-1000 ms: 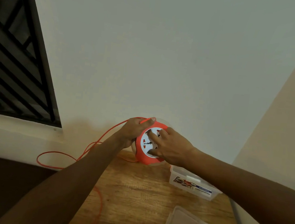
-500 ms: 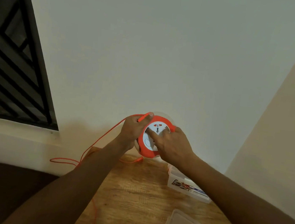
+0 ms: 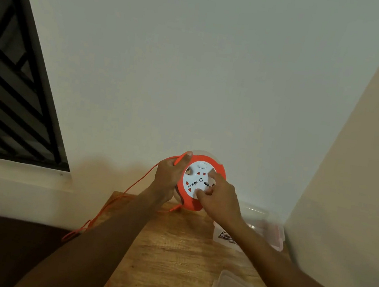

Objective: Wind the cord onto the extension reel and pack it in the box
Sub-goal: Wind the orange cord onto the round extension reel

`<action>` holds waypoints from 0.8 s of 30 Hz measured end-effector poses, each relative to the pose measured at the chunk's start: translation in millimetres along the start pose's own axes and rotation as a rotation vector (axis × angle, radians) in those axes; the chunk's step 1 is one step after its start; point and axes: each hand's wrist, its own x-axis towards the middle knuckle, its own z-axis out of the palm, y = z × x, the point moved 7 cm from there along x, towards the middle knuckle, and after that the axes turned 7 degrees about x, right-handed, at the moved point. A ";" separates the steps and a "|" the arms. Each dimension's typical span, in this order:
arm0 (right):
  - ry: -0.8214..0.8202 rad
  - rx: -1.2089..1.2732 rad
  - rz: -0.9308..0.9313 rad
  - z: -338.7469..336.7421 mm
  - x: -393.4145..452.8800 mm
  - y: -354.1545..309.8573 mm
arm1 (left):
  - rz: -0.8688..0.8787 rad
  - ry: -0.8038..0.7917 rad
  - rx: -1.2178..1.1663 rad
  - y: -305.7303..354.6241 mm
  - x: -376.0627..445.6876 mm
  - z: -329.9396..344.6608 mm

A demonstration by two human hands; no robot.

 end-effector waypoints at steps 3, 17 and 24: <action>-0.053 -0.546 -0.566 -6.3 -5.4 -30.0 | -0.020 -0.074 0.014 2.7 3.8 -1.7; -0.414 -1.178 -0.914 14.7 -2.6 -49.4 | -0.027 -0.239 0.073 15.0 8.1 -2.1; -0.247 -1.011 -0.644 15.2 15.2 -45.4 | -0.004 -0.122 0.006 16.5 10.4 -11.4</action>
